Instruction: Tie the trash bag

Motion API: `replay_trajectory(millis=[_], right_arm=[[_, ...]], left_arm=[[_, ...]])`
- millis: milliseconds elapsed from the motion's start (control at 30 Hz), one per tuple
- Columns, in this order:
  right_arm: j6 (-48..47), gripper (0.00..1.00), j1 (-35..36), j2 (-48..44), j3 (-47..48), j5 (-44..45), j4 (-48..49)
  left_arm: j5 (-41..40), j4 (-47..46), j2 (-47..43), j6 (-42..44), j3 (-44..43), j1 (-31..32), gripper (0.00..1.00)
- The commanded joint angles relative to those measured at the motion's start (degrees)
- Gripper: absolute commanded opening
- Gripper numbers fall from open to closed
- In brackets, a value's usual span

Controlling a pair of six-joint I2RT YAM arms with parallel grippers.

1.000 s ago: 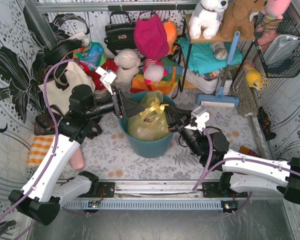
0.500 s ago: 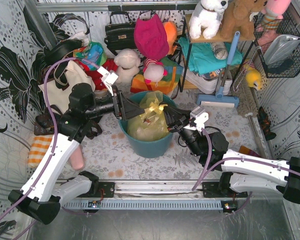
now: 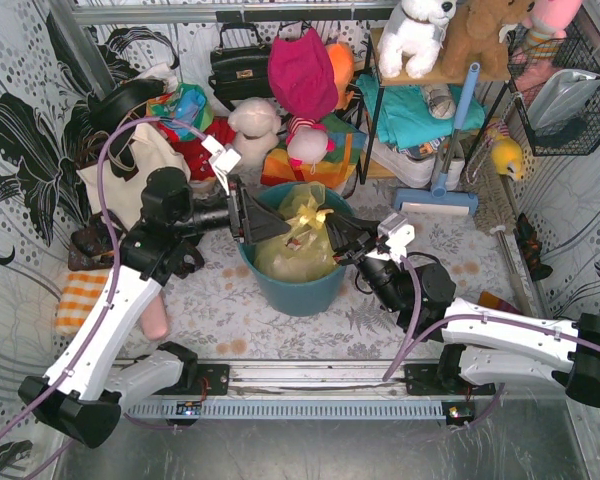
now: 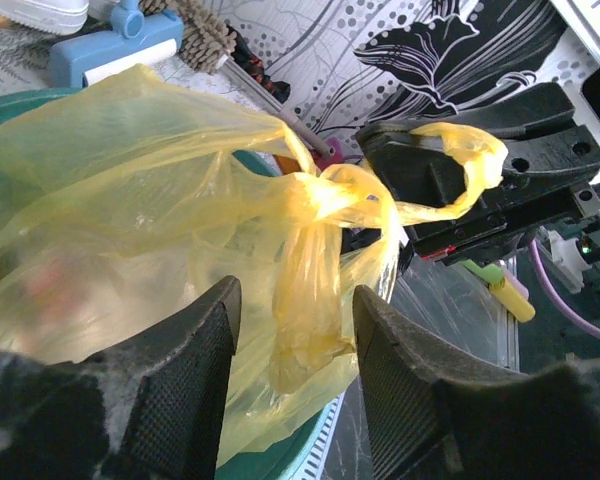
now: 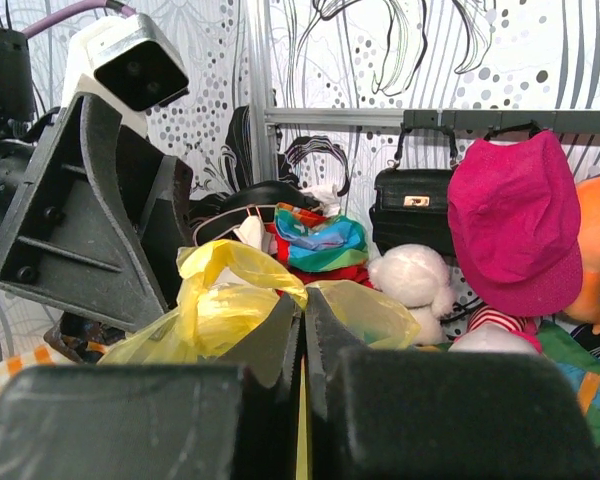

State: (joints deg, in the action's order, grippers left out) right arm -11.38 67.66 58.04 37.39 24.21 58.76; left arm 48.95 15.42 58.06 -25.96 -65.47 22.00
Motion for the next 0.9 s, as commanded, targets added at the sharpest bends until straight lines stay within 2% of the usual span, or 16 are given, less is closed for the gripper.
replay_trajectory(millis=[0, 133, 300, 333, 633, 867], right_arm=[[0.8, 0.00, 0.3, -0.7, 2.9, -2.8, -1.9], [0.9, 0.00, 0.3, -2.8, 4.2, -5.6, -8.7], [0.1, 0.00, 0.3, -3.7, 6.7, -11.4, -18.1], [-0.1, 0.00, 0.3, -3.4, 7.9, -13.0, -20.5], [-6.7, 0.00, 0.4, -2.6, 10.8, -29.5, -27.1], [-8.8, 0.00, 0.3, -2.5, 18.4, -44.2, -44.0]], left_arm=[[4.9, -7.0, 0.8, -1.5, 0.7, -0.2, 0.51], [6.0, -3.8, 2.3, 1.5, -0.5, -0.3, 0.37], [3.5, 1.6, 3.5, 5.6, -2.8, -0.2, 0.03], [2.1, 2.1, 3.5, 6.1, -3.3, -0.2, 0.00], [-14.6, 1.5, 4.4, 9.8, -9.5, -0.2, 0.00], [-21.3, -1.2, 8.9, 12.6, -14.6, -0.2, 0.00]])
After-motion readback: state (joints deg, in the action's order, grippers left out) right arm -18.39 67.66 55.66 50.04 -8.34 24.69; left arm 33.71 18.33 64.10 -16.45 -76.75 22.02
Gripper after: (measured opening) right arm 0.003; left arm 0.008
